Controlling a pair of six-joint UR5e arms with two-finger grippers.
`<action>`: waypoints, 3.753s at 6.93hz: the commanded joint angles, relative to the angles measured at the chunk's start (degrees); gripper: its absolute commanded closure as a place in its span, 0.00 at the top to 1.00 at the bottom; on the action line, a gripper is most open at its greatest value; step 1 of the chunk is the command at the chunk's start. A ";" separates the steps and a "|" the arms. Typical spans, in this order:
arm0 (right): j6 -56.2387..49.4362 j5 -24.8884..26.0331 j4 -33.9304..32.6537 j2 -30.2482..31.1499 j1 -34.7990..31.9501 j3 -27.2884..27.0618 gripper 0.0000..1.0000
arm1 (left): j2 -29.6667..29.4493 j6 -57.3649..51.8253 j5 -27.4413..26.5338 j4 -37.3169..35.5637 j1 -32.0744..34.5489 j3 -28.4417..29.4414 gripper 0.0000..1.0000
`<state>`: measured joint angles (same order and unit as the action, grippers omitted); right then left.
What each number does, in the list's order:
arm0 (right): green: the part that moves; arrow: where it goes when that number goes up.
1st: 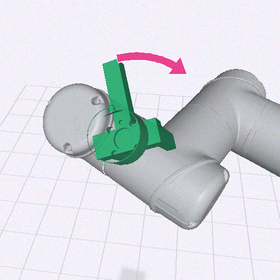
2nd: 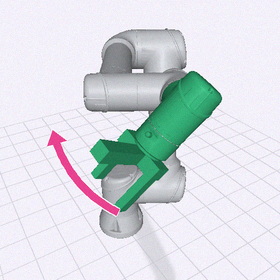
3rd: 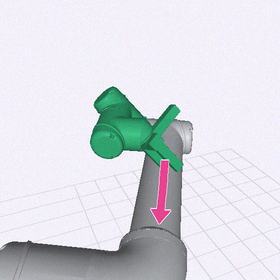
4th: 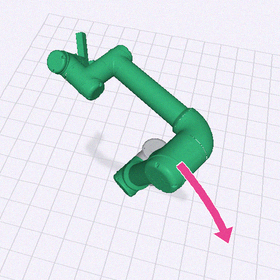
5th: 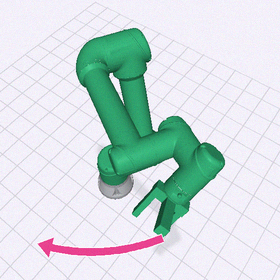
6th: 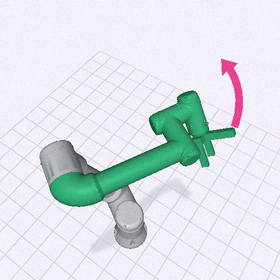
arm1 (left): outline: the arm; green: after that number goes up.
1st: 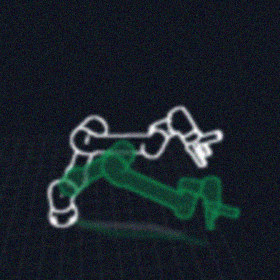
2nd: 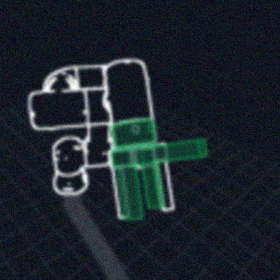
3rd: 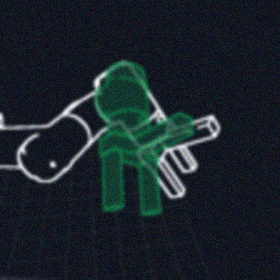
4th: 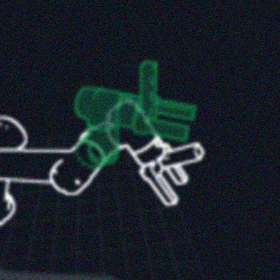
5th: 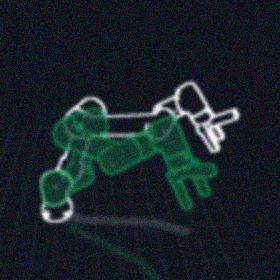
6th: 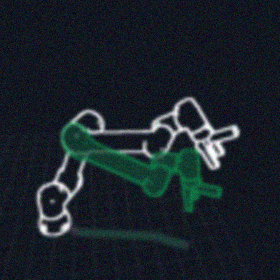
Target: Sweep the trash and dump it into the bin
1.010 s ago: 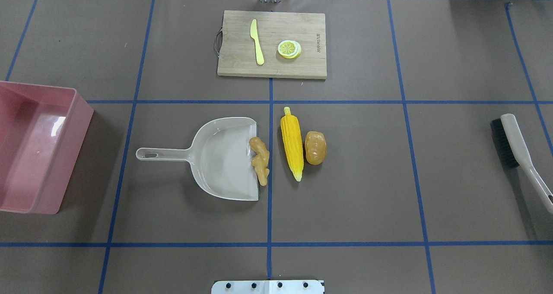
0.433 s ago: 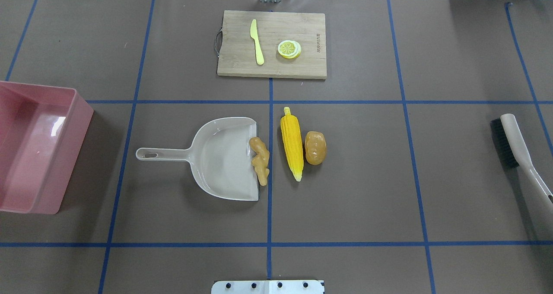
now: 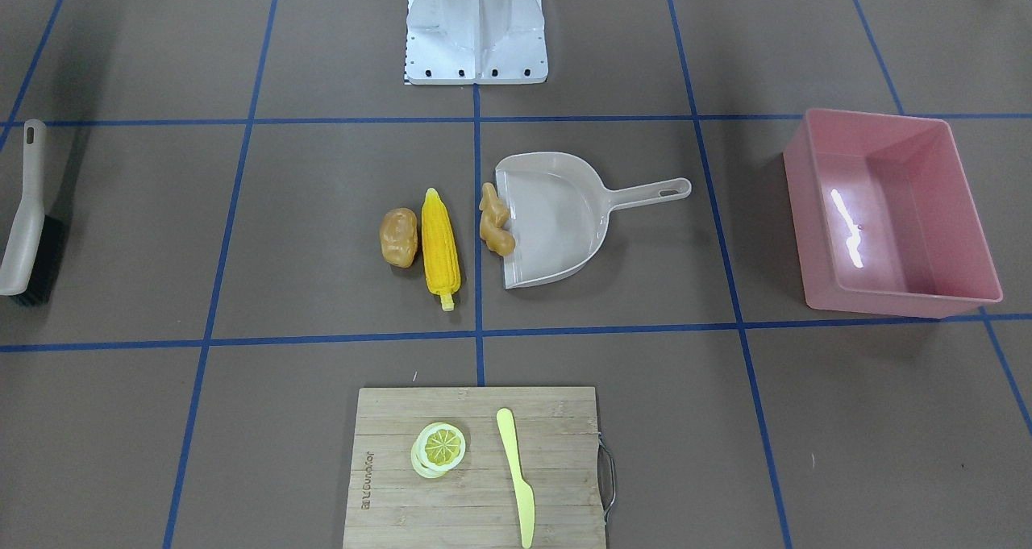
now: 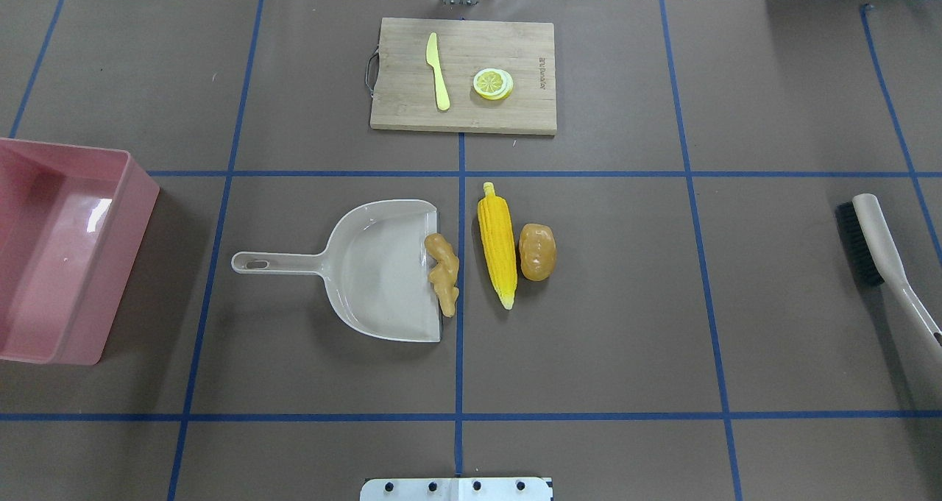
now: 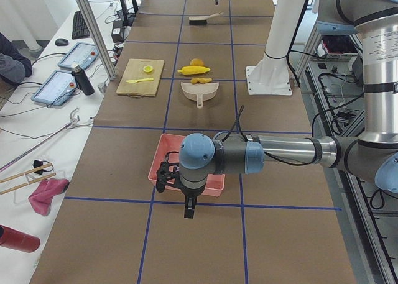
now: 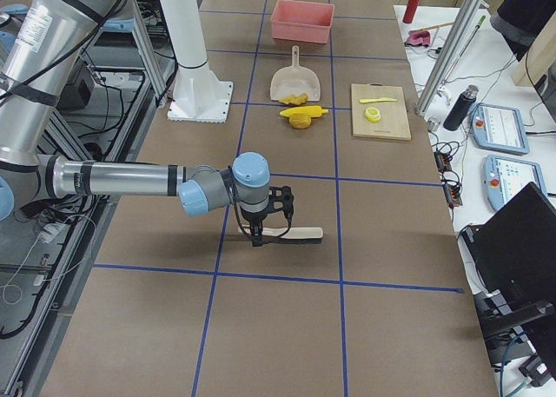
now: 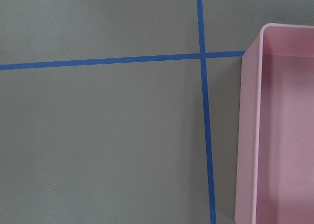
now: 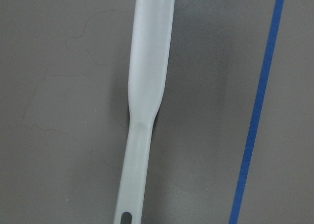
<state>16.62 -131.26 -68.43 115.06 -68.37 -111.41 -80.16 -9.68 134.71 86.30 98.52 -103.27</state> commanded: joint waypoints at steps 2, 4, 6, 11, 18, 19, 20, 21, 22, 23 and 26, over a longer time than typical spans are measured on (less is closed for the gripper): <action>3.83 2.59 0.40 -5.79 4.73 5.49 1.00 | -0.35 -0.07 0.02 0.10 -0.08 -0.09 0.99; 8.32 1.28 0.40 -7.13 5.88 6.03 1.00 | -0.97 0.02 0.11 2.62 -0.61 -0.70 0.99; 11.41 0.75 0.40 -7.31 8.42 6.20 1.00 | -1.40 -0.25 1.16 8.34 -7.42 -3.31 0.99; 11.77 1.45 0.05 -7.04 11.42 8.31 0.54 | -1.67 -22.69 1.34 26.37 -28.35 -9.74 0.99; 9.76 2.06 -6.49 -7.04 7.49 0.44 0.00 | -12.91 -23.01 -4.90 25.94 -47.00 -11.87 0.99; 9.31 3.37 -12.28 -9.31 7.29 -3.08 0.00 | -14.31 -23.01 -5.25 25.24 -47.28 -11.52 0.99; 9.22 4.51 -16.78 -13.07 7.03 -4.68 0.00 | -14.59 -20.84 -4.81 25.23 -47.80 -10.90 0.98; 9.22 5.74 -24.04 -20.33 7.46 -5.22 0.00 | -15.63 -17.42 -5.33 25.58 -50.33 -10.72 0.98; 8.78 10.45 -33.34 -28.41 10.42 -6.09 0.00 | -16.86 -16.26 -6.21 25.33 -51.57 -9.50 0.98; 8.69 16.16 -38.13 -32.93 14.98 -7.32 0.00 | -20.18 -13.11 -6.22 25.76 -52.20 -6.53 0.97; 9.65 21.04 -50.19 -45.08 21.08 -6.98 0.00 | -23.55 -12.11 -8.67 26.73 -54.31 -1.76 0.97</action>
<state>25.89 -111.87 -114.03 74.27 -49.20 -118.54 -102.32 -22.11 127.24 112.85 45.04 -106.55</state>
